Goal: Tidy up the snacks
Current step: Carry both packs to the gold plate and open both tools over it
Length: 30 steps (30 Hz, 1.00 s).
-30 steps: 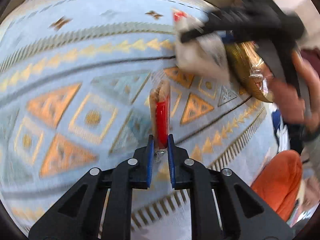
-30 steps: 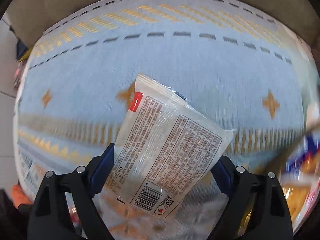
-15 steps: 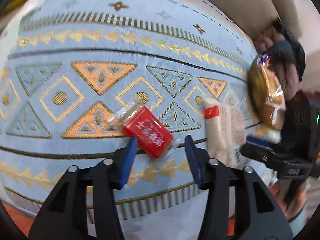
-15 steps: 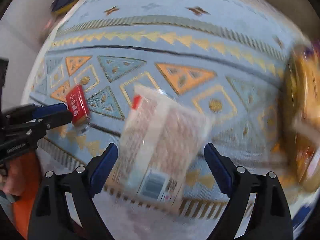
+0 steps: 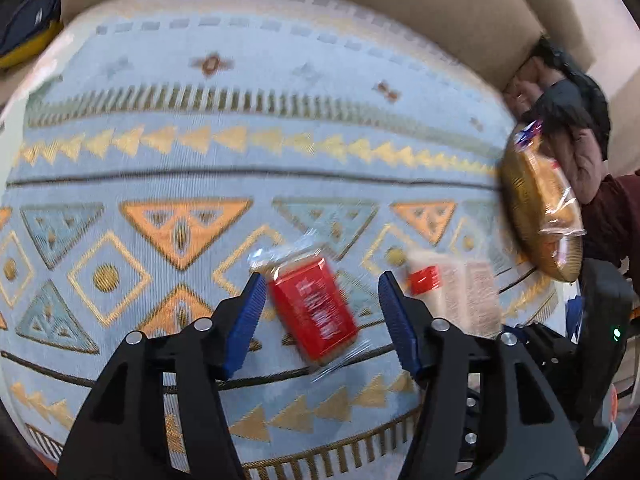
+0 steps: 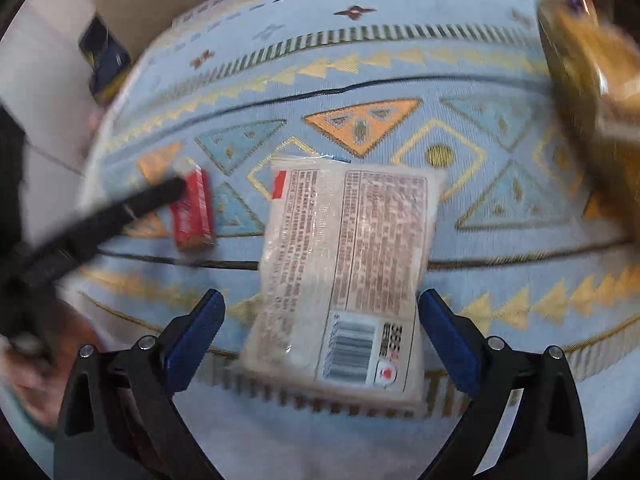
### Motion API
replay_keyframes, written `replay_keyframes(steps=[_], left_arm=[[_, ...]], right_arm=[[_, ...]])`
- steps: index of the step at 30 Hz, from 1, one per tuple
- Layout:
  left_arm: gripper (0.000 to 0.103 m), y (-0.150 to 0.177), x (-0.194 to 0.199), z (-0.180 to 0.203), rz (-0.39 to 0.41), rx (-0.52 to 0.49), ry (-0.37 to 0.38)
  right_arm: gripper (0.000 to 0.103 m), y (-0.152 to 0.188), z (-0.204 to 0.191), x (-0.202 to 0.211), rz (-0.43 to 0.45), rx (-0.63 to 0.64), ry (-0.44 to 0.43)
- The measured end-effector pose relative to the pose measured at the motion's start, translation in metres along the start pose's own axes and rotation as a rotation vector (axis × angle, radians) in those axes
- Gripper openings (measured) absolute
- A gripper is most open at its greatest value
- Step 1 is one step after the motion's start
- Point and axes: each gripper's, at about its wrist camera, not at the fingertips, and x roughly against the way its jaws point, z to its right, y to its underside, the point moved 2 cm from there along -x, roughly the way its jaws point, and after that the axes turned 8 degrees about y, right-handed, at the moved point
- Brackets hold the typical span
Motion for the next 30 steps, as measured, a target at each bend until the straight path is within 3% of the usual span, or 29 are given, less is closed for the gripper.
replay_keyframes(steps=[5,6,7,8,10,15,18,23,30], left_arm=[[0.064,0.005,-0.012,0.01,-0.033,-0.046,-0.039],[0.06,0.007,-0.015,0.012,-0.034,-0.064,-0.071],[0.05,0.01,-0.02,0.017,-0.039,-0.112,-0.142],[0.048,0.012,-0.022,0.021,-0.045,-0.157,-0.187],[0.043,0.015,-0.023,0.027,-0.043,-0.201,-0.207],[0.039,0.015,-0.009,0.025,-0.02,-0.161,-0.07],[0.039,0.019,0.006,0.035,0.013,-0.166,0.001],[0.039,0.022,0.035,0.067,0.068,-0.209,0.032],[0.039,-0.003,0.063,0.157,0.157,-0.291,0.198]], right_arm=[[0.098,0.004,-0.021,-0.014,0.017,0.073,0.114],[0.098,0.005,-0.027,-0.017,0.025,0.098,0.146],[0.098,0.006,-0.031,-0.017,0.043,0.112,0.169],[0.098,0.007,-0.033,-0.017,0.049,0.115,0.177],[0.097,0.006,-0.033,-0.019,0.047,0.107,0.165],[0.081,0.008,-0.013,-0.005,0.066,0.084,0.138],[0.078,0.009,0.001,0.002,0.061,0.051,0.098],[0.076,0.012,0.033,0.035,0.072,-0.087,-0.074],[0.076,0.012,0.093,0.137,0.311,-0.254,-0.156]])
